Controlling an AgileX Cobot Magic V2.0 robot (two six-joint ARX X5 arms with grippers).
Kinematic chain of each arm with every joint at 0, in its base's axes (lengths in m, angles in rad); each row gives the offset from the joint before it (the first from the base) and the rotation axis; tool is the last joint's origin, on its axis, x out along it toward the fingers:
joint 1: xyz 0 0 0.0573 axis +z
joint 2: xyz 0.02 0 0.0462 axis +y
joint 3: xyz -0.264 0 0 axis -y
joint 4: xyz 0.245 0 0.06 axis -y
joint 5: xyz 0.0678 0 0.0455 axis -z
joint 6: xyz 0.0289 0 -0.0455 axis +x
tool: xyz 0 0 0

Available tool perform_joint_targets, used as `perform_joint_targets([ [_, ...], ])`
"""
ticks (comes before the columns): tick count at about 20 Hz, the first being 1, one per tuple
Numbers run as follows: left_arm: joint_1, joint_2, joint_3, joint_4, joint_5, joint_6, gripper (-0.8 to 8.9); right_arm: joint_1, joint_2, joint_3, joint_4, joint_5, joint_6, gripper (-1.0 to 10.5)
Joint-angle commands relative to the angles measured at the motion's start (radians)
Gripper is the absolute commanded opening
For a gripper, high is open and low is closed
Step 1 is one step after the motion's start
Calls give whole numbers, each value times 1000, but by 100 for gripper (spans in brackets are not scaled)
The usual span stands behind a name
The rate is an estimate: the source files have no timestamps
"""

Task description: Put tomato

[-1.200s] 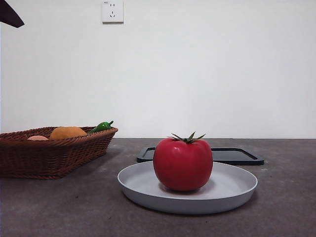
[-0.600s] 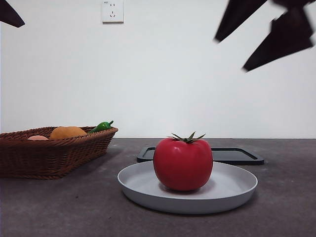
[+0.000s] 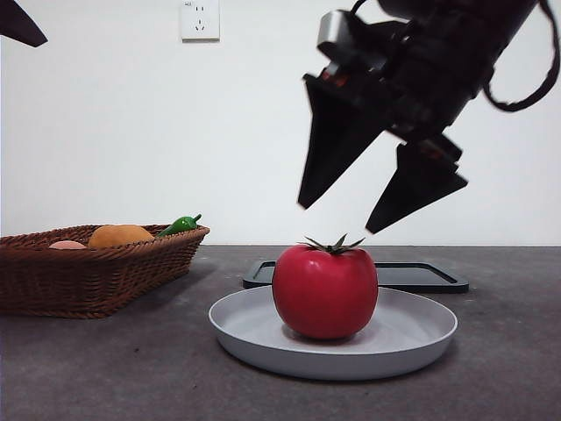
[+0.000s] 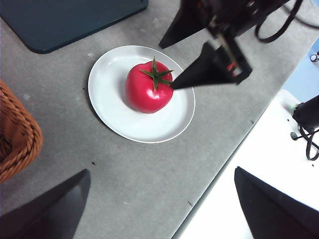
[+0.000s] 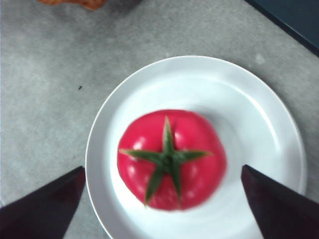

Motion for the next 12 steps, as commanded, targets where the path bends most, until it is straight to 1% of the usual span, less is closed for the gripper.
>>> perform_joint_targets([
  [1, -4, 6, 18, 10, 8, 8, 465, 21, 41, 19, 21, 16, -5, 519],
  [5, -4, 6, 18, 10, 8, 8, 465, 41, 93, 19, 28, 72, -5, 545],
  [12, -4, 6, 18, 11, 8, 8, 465, 73, 152, 19, 80, 75, -4, 545],
])
